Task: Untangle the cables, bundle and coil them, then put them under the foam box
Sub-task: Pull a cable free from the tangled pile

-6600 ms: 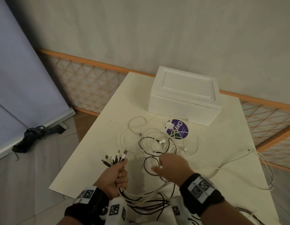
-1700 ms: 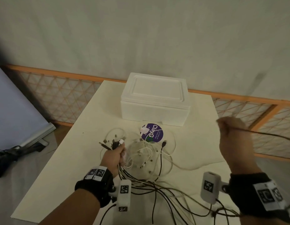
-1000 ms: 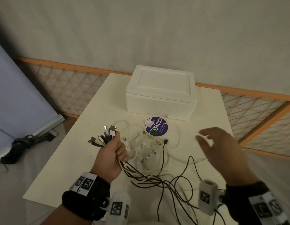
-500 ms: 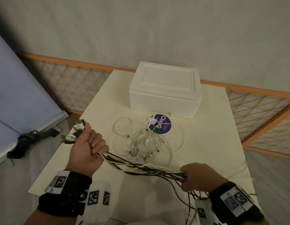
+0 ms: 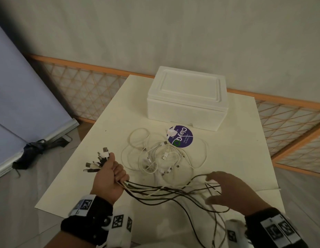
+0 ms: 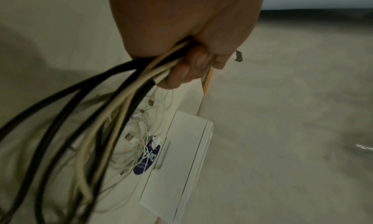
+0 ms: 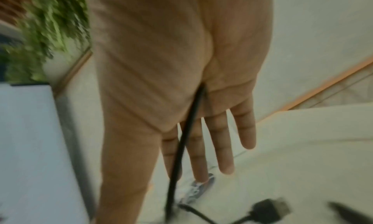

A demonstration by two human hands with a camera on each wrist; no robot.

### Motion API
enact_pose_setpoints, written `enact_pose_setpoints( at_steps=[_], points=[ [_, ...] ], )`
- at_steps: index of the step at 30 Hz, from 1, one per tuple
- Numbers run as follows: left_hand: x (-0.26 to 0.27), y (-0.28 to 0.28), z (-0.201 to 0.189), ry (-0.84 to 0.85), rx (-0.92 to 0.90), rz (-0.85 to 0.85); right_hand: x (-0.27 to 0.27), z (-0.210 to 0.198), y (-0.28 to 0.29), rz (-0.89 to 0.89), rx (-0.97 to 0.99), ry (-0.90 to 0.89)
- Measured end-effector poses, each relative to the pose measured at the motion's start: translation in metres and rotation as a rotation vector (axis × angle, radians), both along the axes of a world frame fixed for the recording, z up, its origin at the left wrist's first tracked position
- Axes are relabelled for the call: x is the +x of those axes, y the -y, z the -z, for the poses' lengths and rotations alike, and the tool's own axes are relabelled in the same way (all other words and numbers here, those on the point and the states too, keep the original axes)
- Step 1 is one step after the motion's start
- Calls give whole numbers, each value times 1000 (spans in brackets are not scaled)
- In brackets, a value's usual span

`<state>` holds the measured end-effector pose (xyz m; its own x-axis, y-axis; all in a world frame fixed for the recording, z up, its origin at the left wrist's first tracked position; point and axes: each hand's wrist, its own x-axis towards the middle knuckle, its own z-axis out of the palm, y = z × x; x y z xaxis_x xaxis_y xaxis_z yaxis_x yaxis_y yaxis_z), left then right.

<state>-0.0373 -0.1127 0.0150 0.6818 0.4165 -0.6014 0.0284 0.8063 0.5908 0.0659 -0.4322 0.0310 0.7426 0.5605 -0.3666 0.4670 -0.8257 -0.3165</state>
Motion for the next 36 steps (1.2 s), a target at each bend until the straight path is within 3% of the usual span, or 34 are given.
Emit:
enact_pose_setpoints(
  at_steps=[5,9,16,22,24,29,31,33,36],
  points=[
    [23,41,-29,121,42,148,-27,-25,-75,-153,283,28],
    [36,65,-51,231,34,296,-42,-17,-111,-247,168,-76],
    [22,-9,-49,226,34,96,-38,20,-8,-61,-176,-172],
    [-2,10,-14,104,6,106,-54,29,37,17,-271,-342],
    [-1,12,-7,106,-15,93,-43,19,41,135,-103,-413],
    [16,26,-14,162,-18,39,-21,-15,13,664,920,-262],
    [24,36,-22,190,-29,20,-22,-22,-9,663,1036,-245],
    [30,45,-28,215,-48,0,-31,-17,-27,471,909,-275],
    [38,51,-38,262,-48,-22,-48,10,-41,151,422,-284]
  ],
)
